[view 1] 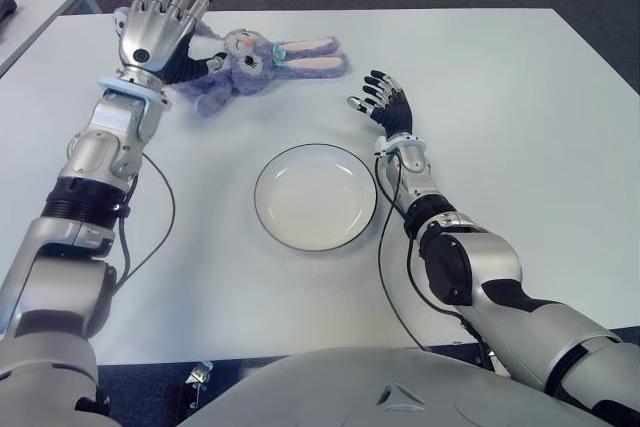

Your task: Put the doll into the plate.

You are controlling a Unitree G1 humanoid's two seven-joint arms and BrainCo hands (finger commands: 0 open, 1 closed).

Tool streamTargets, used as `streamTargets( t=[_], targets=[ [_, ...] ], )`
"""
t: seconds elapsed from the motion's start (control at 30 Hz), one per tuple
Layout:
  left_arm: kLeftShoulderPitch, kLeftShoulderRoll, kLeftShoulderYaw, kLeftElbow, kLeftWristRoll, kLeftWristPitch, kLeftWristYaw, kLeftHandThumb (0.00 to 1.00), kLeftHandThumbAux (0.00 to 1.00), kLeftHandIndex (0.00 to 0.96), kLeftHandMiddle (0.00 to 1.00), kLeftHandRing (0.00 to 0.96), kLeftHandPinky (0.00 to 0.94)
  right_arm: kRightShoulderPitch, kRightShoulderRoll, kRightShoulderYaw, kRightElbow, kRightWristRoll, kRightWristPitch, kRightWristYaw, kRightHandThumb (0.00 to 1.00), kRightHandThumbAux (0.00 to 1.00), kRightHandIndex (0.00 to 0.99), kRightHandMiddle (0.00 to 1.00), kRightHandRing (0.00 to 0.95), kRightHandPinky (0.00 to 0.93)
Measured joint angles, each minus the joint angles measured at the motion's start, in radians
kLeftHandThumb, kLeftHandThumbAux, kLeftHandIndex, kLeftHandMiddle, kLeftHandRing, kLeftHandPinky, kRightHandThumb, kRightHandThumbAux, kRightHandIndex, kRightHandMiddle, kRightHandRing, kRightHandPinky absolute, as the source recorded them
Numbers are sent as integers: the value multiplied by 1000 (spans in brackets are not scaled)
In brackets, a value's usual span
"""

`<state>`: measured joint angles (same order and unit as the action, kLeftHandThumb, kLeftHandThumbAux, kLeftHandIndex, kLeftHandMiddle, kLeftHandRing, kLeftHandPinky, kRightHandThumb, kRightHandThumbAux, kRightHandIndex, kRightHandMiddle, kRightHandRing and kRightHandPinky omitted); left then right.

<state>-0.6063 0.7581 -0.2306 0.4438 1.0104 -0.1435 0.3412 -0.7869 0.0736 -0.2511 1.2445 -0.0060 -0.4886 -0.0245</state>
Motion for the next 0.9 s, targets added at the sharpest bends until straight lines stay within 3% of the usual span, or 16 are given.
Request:
streamTargets(
  t=[0.4, 0.9],
  targets=[
    [-124, -21, -23, 175, -67, -58, -17, 305, 374, 0, 45, 41, 7, 0, 0, 4, 0, 0, 0, 1, 88, 926, 176, 213, 187, 185],
    [-294, -95, -34, 417, -148, -59, -49, 284, 361, 0, 45, 52, 39, -1, 0, 4, 0, 0, 0, 0, 89, 925, 176, 214, 189, 188]
  ],
)
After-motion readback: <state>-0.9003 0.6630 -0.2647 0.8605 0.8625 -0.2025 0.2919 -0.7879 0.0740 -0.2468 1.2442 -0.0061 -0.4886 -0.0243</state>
